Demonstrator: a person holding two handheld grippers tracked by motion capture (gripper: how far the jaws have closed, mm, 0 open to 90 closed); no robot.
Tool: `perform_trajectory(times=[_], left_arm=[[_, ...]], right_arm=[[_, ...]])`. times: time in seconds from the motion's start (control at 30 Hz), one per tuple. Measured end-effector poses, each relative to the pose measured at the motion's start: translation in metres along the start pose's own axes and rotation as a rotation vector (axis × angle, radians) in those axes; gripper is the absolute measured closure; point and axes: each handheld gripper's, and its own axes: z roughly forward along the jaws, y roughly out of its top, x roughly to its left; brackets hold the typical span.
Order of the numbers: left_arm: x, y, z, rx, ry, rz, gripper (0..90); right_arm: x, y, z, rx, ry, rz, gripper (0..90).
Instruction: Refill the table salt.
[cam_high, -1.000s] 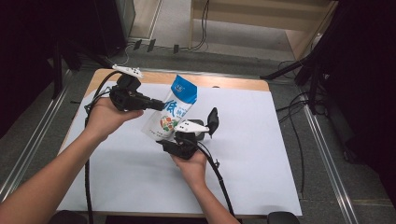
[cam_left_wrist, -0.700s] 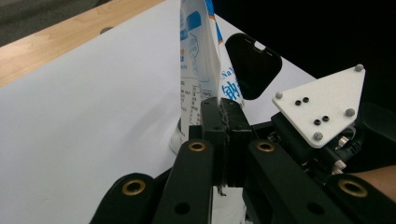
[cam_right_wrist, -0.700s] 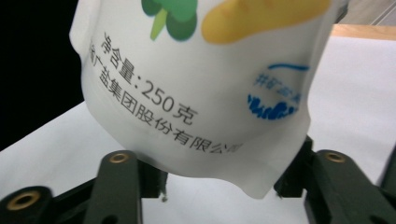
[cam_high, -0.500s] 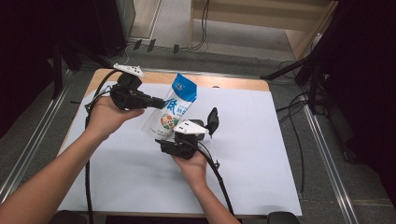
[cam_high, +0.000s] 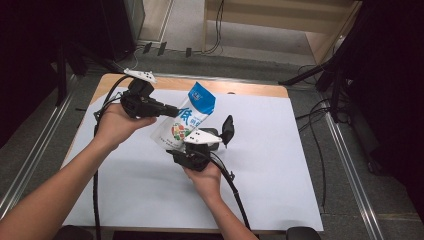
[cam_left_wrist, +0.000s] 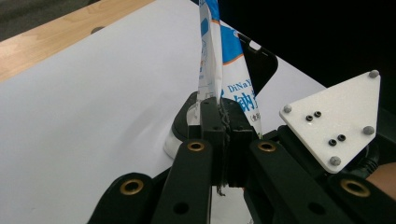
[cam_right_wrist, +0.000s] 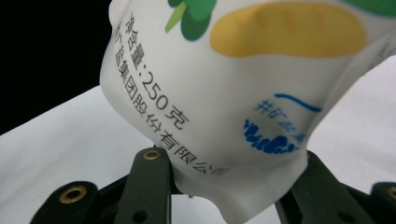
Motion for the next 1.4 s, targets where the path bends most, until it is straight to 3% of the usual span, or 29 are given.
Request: perform_trajectory(times=[0.2,0.57,0.63,0.7,0.77,1.03,1.17,1.4], left_arm=[[0.002,0.0,0.001,-0.003,-0.008,-0.004,89.6],[0.009,0.005,0.016,0.001,-0.05,-0.023,74.3],[0.008,0.005,0.019,0.01,-0.029,-0.009,80.9],[0.009,0.006,0.018,0.014,-0.039,-0.013,88.9],[0.009,0.006,0.018,0.015,-0.036,-0.011,90.0],[0.001,0.004,0.003,-0.037,-0.049,0.042,90.0],[-0.001,0.004,-0.007,-0.063,-0.071,0.03,90.0],[0.005,0.003,-0.024,-0.112,-0.04,0.013,90.0]], right_arm=[[0.0,0.001,0.0,0.008,0.022,-0.015,71.8],[-0.003,0.003,-0.003,0.017,0.033,-0.056,74.6],[-0.003,0.003,-0.003,0.022,0.027,-0.064,74.8],[-0.003,0.003,-0.004,0.022,0.029,-0.065,74.9],[-0.003,0.003,-0.004,0.021,0.031,-0.063,74.8],[-0.006,0.005,-0.005,0.024,0.055,-0.042,70.4],[-0.008,0.002,-0.004,0.071,0.056,-0.037,62.2],[-0.01,0.001,-0.008,0.086,0.054,-0.016,58.3]])
